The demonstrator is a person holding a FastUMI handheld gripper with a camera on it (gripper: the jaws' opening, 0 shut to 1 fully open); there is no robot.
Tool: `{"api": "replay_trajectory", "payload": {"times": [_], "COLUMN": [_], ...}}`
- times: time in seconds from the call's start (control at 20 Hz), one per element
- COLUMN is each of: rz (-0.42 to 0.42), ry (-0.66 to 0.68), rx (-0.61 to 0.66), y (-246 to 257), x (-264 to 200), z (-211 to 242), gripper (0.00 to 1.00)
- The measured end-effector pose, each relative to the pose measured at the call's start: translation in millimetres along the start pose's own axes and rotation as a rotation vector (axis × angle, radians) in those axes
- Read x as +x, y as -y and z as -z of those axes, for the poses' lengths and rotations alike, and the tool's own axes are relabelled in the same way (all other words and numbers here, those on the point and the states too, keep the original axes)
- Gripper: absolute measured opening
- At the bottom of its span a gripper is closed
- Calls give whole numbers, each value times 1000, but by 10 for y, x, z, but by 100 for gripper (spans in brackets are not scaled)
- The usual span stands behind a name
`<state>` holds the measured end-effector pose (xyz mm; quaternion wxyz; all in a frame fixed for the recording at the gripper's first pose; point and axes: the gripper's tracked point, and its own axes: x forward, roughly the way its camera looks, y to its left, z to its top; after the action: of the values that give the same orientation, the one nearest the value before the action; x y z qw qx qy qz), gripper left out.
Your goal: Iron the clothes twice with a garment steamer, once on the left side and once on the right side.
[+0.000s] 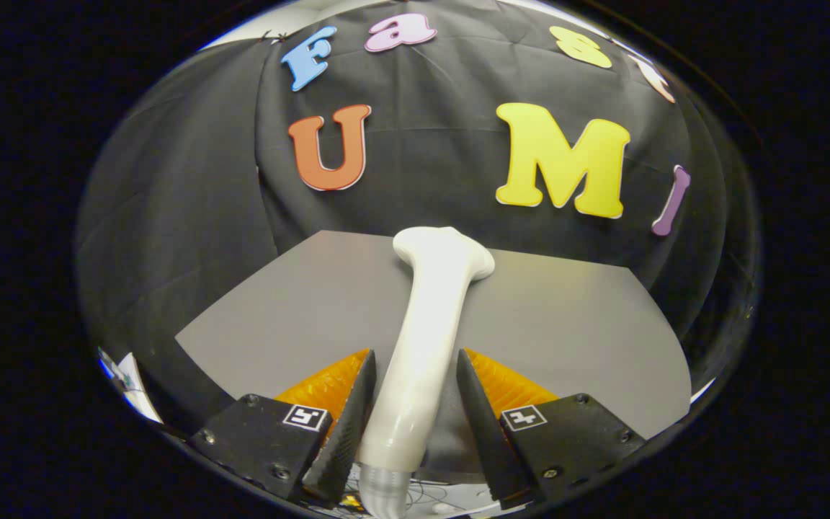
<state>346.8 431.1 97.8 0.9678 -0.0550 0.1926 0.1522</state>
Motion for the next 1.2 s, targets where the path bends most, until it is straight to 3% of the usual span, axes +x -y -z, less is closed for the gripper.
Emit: {"api": "replay_trajectory", "payload": {"times": [0.05,0.35,0.6,1.05,1.2], "rz": [4,-46,-32,-58,-24], "ry": [-2,-50,85,354,446], "rx": [12,95,26,-2,-12], "y": [-6,-89,-22,443,793], "x": [8,-82,-552,-2194,-2740], "z": [-5,-43,-275,-692,-808], "gripper": [73,39,37,37,37]}}
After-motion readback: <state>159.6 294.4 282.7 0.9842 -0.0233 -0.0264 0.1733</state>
